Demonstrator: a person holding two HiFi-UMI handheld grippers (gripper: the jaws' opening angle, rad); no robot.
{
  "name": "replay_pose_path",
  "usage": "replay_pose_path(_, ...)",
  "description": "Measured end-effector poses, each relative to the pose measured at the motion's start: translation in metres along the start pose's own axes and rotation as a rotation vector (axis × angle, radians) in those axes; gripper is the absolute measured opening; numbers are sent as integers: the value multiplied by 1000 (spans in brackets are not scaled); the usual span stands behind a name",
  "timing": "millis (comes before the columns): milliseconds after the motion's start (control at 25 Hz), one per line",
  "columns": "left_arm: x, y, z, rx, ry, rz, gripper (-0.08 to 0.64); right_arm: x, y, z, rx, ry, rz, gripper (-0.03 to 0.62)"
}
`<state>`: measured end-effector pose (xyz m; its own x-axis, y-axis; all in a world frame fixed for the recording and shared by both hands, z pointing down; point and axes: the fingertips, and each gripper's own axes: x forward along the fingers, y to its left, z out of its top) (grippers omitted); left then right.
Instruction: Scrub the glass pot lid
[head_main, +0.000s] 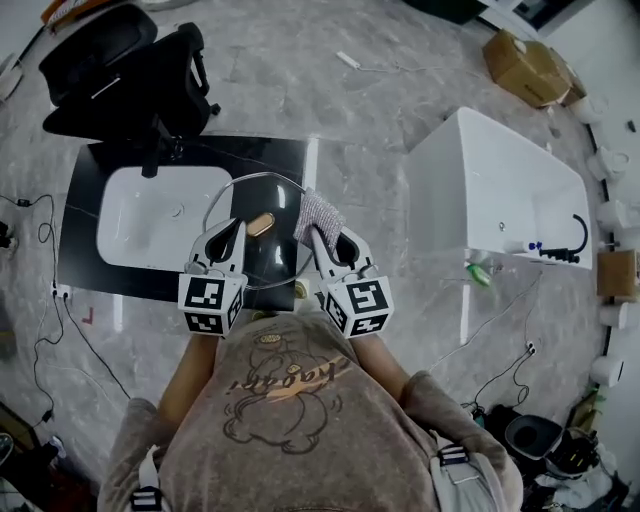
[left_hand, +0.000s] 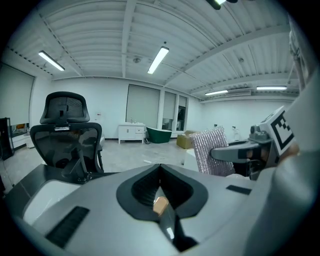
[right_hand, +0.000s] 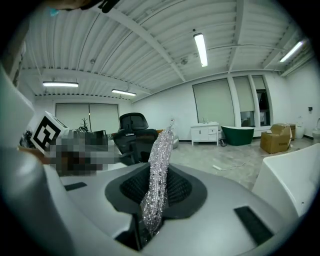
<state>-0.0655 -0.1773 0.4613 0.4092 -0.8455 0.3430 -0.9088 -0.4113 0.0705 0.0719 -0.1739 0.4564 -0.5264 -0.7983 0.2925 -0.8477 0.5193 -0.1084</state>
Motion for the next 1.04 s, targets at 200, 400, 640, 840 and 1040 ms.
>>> replay_pose_path(200,-7,0,1,-14,-11,13,18,-6,7,-4,-24,3,-3,83)
replay_pose_path(400,-12,2,0,-24,-8,16,18,-7,14,-6,-37,6,4,84)
replay_pose_path(640,-13,2,-3,-28,8,20,18,-7,15,-9,-51,18,3,84)
replay_pose_path(840,-11,4,-6,-2,33,29,18,-5,15,-9,-44,24,8,84)
replay_pose_path(1040,-7,8,-11,0,44,33,18,0,15,-14,-54,38,10,84)
